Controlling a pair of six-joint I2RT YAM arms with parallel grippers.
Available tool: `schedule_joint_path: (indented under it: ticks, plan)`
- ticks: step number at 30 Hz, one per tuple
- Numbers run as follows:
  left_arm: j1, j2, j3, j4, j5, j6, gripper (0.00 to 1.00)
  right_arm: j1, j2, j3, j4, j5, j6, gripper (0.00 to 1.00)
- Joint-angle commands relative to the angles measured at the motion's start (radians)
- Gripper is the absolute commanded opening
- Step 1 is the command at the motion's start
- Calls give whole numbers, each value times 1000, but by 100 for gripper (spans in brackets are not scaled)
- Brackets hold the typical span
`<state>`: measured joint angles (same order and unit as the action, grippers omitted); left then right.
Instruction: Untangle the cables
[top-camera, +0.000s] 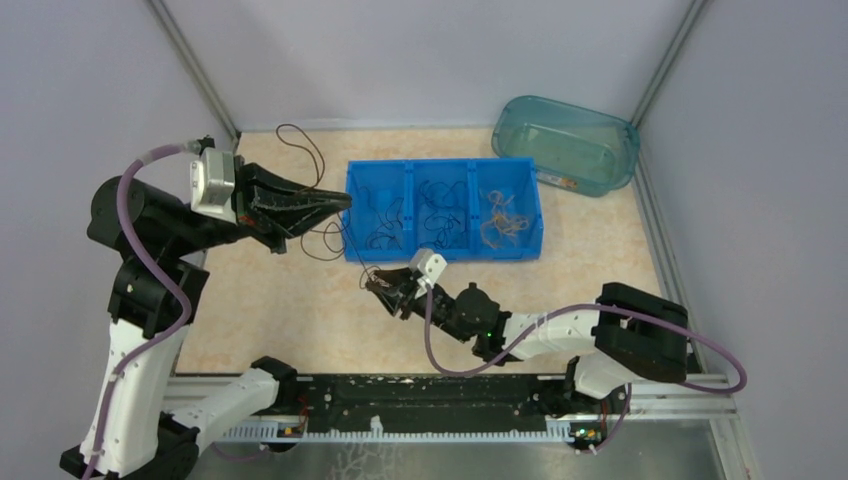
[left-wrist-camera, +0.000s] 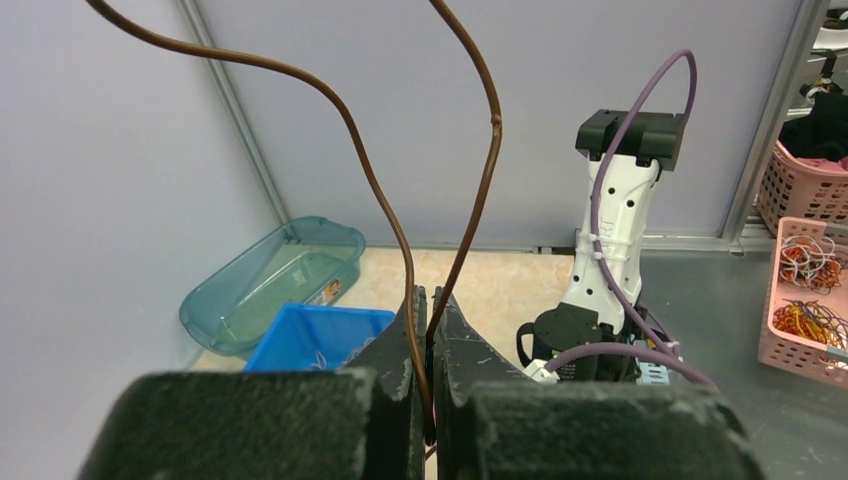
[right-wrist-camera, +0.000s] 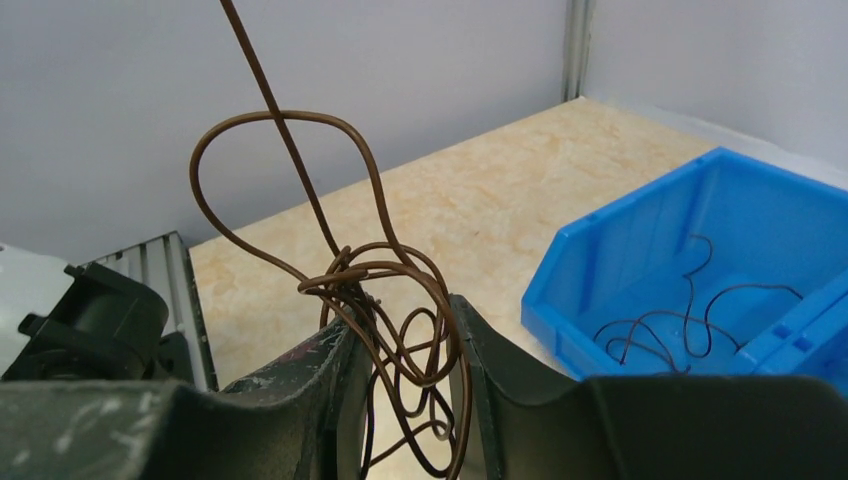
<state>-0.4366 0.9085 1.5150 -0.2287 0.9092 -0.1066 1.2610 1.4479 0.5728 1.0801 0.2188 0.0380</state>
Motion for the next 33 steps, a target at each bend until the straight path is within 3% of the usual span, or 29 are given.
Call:
schedule_joint_path:
  ticks: [1,5,11,24,28,33]
  plan:
    - [0,-14,92,82,-42,53,0,12,-2,-92,-51,52,55,32]
    - [-1,2,124,75,-71,109,0,26,3,-157,-44,91,75,39]
    - [0,17,160,74,-102,165,0,90,-20,-250,0,162,39,60]
    - [-1,9,139,161,-308,336,0,112,-190,-396,-53,205,96,60]
    - [0,25,166,103,-267,316,0,118,-240,-392,-73,223,92,61]
    - [-1,21,141,35,-163,252,0,88,-387,-205,-222,165,12,64]
